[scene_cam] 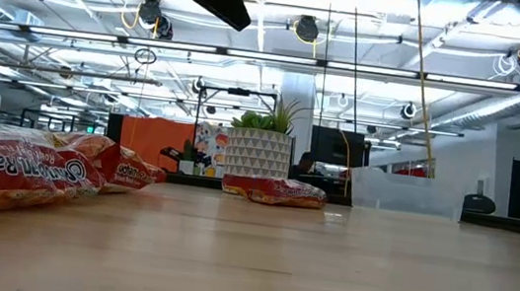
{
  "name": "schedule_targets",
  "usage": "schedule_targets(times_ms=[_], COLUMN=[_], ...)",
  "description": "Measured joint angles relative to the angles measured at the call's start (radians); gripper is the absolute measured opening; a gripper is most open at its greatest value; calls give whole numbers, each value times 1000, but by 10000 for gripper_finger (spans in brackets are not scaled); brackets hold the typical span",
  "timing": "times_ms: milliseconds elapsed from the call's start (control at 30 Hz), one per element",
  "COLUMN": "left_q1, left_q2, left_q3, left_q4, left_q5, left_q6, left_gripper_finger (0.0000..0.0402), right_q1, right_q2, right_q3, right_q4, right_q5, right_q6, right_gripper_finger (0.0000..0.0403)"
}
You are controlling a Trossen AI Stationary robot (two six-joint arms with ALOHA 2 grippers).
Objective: Sort Maruchan noodles
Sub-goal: Put the blue noodle pack into the orange bin
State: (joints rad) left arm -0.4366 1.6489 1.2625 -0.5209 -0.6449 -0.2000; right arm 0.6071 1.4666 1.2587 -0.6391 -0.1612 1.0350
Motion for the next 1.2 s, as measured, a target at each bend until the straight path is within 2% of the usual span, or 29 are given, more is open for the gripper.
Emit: schedule_targets(times_ms=[300,667,800,1000,1100,1200], left_q1=[-14,-14,-14,-14,-14,-14], left_q2=[0,0,0,0,0,0], left_q3=[0,0,0,0,0,0], left_q4=[13,25,25,25,25,25], left_q5=[1,1,1,1,1,1], left_q6=[-20,-19,-19,-18,-18,-18], left_gripper_finger=[214,214,214,214,214,214], right_q1=[125,188,188,188,188,195], right_q2=[-3,-15,-38,-65,-78,-80], right_q3=[124,138,138,138,138,138], right_q4=[-197,-303,-354,-536,-601,-624], right_q5=[-58,-283,-286,-287,-288,-294], right_q6=[257,496,527,566,669,839], right_gripper_finger=[120,120,120,120,120,120])
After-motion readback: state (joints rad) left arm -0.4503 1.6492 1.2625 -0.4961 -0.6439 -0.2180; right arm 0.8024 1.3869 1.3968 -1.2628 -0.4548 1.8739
